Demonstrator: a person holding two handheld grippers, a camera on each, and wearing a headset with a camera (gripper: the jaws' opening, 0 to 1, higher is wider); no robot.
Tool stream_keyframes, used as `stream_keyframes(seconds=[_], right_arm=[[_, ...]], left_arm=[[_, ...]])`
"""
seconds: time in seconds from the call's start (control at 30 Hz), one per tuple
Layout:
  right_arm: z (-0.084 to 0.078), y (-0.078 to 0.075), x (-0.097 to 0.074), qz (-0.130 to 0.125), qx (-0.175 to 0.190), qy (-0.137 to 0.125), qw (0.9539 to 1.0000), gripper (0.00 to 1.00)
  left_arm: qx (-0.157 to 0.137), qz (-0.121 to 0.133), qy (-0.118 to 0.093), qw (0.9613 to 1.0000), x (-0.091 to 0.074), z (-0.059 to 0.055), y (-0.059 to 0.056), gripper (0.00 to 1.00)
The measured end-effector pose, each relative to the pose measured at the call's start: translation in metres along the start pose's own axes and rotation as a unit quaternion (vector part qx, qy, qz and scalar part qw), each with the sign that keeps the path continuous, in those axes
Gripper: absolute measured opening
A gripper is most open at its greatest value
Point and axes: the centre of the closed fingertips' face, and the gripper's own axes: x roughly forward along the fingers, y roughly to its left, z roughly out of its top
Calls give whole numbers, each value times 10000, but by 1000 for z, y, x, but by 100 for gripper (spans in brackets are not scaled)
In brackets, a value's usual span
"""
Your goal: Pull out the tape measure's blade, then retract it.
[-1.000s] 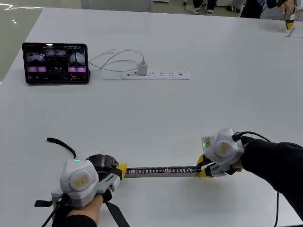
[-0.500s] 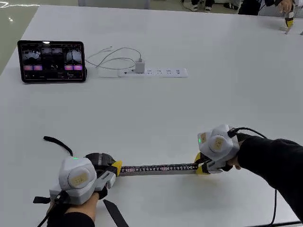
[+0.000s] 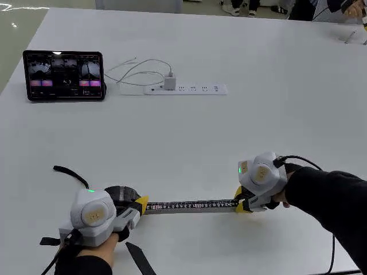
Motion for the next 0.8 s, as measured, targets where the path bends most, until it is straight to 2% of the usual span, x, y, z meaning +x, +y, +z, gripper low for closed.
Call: stream_keyframes(seconds=[0.53, 0.8], right_arm=[[8, 1, 3, 55, 10, -56, 10000, 9], [10, 2, 3, 25, -101, 28, 9999, 9]], left_arm=[[-21, -39, 78, 10000, 1, -1, 0, 63], [-22, -46, 106, 9999, 1, -1, 1, 63]])
